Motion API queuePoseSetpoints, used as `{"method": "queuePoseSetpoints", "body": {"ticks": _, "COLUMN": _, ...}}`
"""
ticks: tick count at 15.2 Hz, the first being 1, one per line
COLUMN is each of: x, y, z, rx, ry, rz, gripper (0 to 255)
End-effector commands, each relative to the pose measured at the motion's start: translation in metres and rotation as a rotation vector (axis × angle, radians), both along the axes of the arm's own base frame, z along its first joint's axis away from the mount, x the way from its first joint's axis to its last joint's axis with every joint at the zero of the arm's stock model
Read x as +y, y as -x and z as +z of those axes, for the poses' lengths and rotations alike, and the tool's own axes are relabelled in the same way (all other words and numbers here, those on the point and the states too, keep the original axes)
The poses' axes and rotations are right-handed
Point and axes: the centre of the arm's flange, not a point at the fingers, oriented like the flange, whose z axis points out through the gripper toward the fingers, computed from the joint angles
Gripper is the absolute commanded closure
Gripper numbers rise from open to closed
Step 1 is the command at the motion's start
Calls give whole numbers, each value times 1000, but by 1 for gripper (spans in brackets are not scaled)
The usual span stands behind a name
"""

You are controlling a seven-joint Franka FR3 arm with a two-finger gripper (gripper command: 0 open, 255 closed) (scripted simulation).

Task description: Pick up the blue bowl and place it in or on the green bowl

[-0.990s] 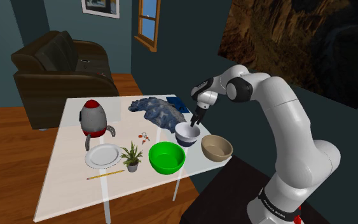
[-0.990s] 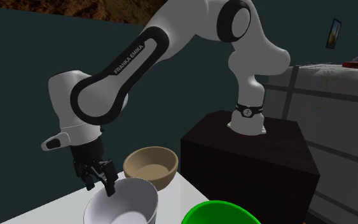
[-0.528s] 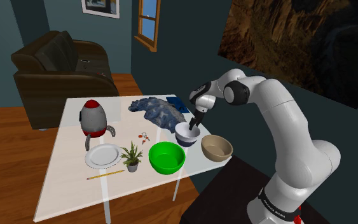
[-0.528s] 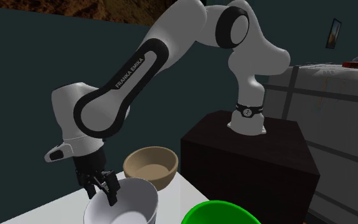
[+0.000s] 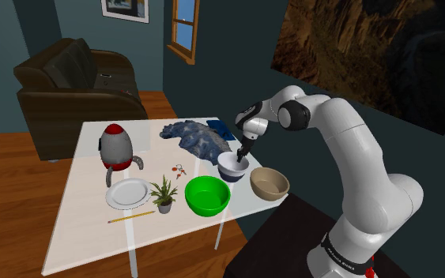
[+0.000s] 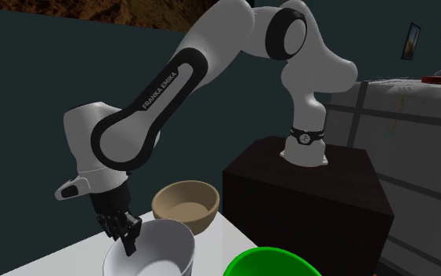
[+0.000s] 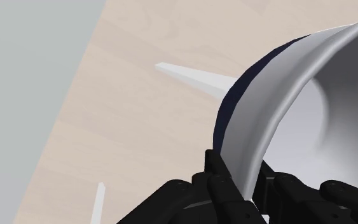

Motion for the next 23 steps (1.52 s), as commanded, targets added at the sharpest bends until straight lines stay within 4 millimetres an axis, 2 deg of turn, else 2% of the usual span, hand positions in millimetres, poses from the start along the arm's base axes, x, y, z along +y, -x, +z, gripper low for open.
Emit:
{"method": "queuePoseSetpoints", "body": {"ticks": 1, "x": 0, "y": 0, "z": 0, "rx": 0, "ry": 0, "rz": 0, "gripper": 255}}
{"method": "queuePoseSetpoints", "body": {"ticks": 7, "x": 0, "y": 0, "z": 0, "rx": 0, "ry": 0, "rz": 0, "gripper": 255}}
{"method": "queuePoseSetpoints", "body": {"ticks": 23, "x": 0, "y": 0, "z": 84, "rx": 0, "ry": 0, "rz": 0, "gripper": 255}}
